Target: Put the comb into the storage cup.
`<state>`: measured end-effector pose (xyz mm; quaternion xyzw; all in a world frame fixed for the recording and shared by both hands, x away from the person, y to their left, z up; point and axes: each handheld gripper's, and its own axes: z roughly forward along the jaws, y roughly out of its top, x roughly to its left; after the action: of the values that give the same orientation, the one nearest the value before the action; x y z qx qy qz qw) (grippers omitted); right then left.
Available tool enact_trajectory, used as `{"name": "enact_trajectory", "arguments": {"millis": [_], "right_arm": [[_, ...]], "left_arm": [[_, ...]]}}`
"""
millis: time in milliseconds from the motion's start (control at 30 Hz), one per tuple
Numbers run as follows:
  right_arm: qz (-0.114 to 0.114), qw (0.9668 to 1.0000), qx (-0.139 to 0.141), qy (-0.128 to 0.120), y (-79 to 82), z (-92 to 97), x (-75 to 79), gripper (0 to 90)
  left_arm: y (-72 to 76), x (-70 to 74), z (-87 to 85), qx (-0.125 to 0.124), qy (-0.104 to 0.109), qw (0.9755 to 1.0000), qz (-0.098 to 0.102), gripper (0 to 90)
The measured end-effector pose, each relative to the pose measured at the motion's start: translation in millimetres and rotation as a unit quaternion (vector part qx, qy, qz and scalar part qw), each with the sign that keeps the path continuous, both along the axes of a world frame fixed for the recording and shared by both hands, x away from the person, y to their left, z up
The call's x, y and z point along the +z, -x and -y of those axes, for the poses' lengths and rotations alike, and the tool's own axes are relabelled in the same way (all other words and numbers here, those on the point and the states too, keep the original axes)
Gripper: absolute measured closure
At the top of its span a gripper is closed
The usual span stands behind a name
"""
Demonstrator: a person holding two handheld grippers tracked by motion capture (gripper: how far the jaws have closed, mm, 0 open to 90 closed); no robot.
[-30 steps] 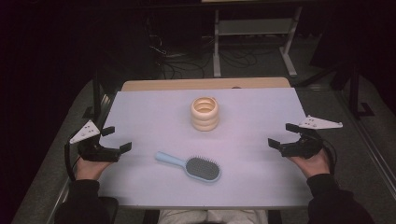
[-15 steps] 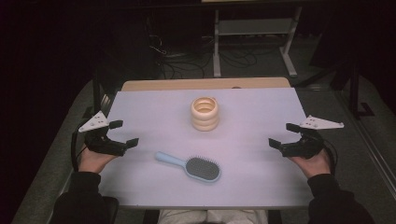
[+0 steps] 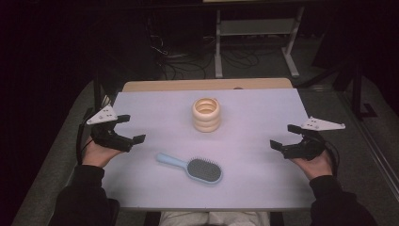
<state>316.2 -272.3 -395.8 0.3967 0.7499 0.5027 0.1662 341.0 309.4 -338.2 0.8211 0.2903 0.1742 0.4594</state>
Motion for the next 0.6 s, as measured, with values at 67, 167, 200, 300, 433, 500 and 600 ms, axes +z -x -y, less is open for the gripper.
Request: {"name": "enact_trajectory", "arguments": {"millis": [67, 167, 200, 300, 433, 500, 600], "right_arm": [[0.002, 1.0000, 0.000, 0.000, 0.0, 0.3, 0.1, 0.0], [0.002, 1.0000, 0.000, -0.001, 0.0, 0.6, 0.2, 0.0], [0.002, 1.0000, 0.000, -0.002, 0.0, 0.6, 0.1, 0.0], [0.001, 1.0000, 0.001, -0.001, 0.2, 0.0, 0.2, 0.0], [0.001, 1.0000, 0.001, -0.001, 0.1, 0.0, 0.0, 0.0], [0.001, 1.0000, 0.001, -0.001, 0.0, 0.0, 0.0, 0.0], [0.000, 1.0000, 0.002, -0.001, 0.0, -0.3, -0.1, 0.0]], "left_arm": [[-0.9, 0.6, 4.6, -0.004, -0.001, 1.0000, 0.001, 0.0], [-1.5, 0.3, 8.9, -0.011, -0.006, 0.9999, -0.001, 0.0], [-2.2, 0.4, 10.1, -0.013, -0.008, 0.9999, -0.002, 0.0], [-4.8, 1.6, 14.1, -0.015, -0.009, 0.9998, -0.002, 0.0], [-8.6, 3.3, 18.1, -0.019, -0.014, 0.9997, -0.004, 0.0], [-11.2, 3.9, 21.2, -0.022, -0.018, 0.9996, -0.006, 0.0], [-15.4, 3.4, 26.6, -0.029, -0.024, 0.9992, -0.011, 0.0]]}}
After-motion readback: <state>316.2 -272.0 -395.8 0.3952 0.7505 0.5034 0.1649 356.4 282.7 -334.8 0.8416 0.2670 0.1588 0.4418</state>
